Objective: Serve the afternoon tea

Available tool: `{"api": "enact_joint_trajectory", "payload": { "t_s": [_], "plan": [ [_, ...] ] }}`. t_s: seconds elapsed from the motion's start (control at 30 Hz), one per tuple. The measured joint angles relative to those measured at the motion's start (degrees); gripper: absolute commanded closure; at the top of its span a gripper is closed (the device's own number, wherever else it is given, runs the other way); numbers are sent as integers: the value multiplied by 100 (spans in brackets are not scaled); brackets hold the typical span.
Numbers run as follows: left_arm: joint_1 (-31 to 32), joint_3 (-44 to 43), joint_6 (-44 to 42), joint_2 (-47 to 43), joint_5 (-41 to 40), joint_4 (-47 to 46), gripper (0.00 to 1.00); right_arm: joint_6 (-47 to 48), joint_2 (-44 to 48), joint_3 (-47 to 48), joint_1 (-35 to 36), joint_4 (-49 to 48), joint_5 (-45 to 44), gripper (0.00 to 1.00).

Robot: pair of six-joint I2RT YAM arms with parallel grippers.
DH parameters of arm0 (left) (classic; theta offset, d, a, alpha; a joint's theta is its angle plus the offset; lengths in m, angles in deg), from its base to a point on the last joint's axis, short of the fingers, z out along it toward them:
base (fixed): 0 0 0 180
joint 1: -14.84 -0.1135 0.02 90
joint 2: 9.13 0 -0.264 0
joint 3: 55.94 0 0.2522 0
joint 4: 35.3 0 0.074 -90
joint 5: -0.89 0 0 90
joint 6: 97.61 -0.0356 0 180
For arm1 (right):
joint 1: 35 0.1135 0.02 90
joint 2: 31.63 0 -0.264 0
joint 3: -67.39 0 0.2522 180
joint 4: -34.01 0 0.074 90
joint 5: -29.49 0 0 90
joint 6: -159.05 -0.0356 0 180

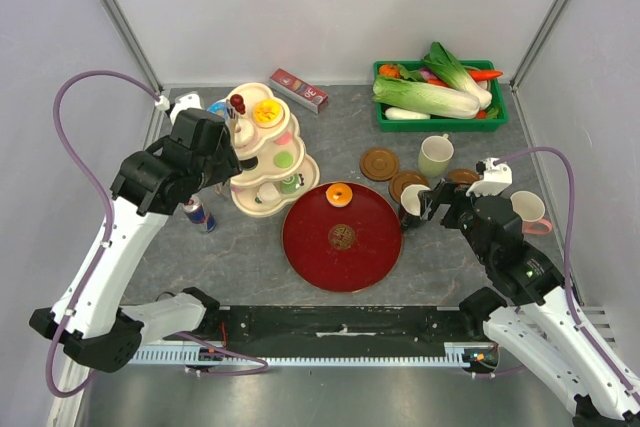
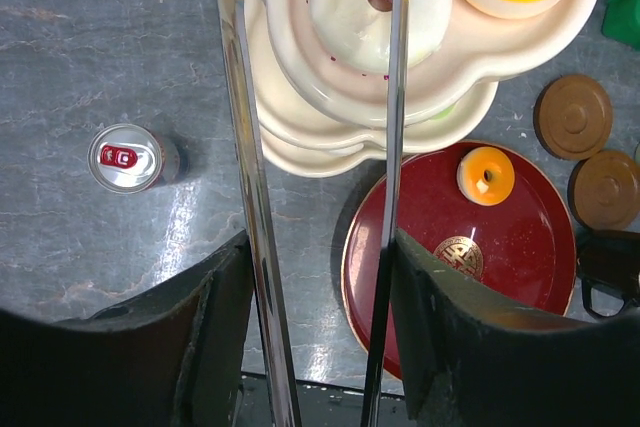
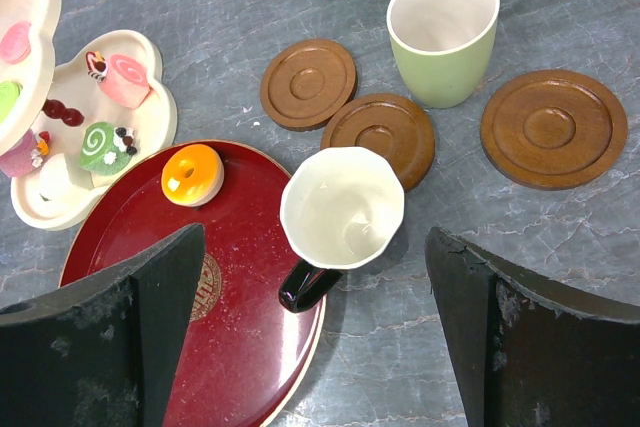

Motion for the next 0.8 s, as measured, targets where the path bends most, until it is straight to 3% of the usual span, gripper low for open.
{"api": "enact_joint_trajectory", "payload": {
  "t_s": [0.3,0.63,0.8],
  "plan": [
    [0,-146,0,2,-111,37,39,0,0,-2,0,0,-2,2],
    [0,-1451,-31,31,-540,264,39,0,-4,-2,0,0,-2,2],
    [0,-2006,-275,173,-339,151,40,0,-20,-2,0,0,-2,2]
  ]
}}
